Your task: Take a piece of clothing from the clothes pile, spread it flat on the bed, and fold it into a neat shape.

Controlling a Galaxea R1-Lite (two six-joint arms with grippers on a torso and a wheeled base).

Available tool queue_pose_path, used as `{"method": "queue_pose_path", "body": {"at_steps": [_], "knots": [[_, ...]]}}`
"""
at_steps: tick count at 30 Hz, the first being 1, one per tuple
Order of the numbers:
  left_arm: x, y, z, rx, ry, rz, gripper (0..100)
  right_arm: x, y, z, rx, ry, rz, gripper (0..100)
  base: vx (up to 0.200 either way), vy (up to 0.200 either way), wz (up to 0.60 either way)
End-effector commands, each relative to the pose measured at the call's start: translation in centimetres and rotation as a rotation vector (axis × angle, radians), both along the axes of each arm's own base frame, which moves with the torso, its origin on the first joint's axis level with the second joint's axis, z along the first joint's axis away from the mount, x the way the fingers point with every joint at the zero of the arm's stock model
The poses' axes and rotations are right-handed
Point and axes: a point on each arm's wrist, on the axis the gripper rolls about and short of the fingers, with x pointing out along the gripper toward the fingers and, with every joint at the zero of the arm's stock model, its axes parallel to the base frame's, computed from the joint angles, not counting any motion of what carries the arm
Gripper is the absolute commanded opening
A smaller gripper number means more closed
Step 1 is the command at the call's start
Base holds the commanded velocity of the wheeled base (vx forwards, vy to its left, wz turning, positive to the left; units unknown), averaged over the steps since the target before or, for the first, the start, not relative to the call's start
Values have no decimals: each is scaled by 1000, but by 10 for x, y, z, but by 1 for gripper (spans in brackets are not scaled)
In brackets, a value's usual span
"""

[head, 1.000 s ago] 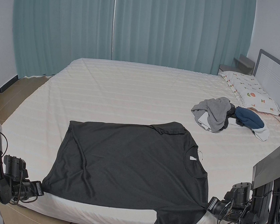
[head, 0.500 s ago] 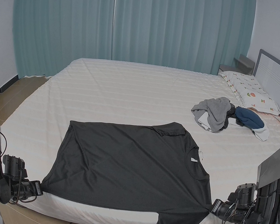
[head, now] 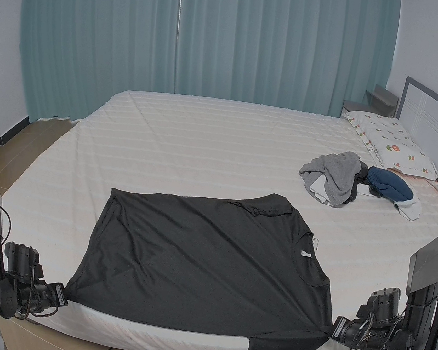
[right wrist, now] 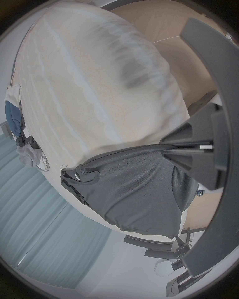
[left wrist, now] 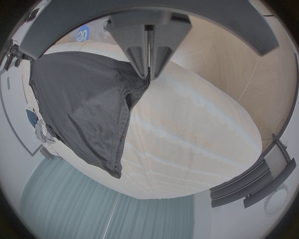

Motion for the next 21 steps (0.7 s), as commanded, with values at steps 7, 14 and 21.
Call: {"method": "queue_pose_path", "body": {"at_steps": [7,14,21], "knots": [[-4,-1,-1,-5,18,0,0,-4,0,-2,-8,18,6,0,0,0,0],[-2,0,3,-9,-20,1,100,2,-6,8,73,-45,-30,100,0,0,0],[5,3,22,-89,-171,-8,100,13,-22,22,212,-143,-96,100,0,0,0]]}}
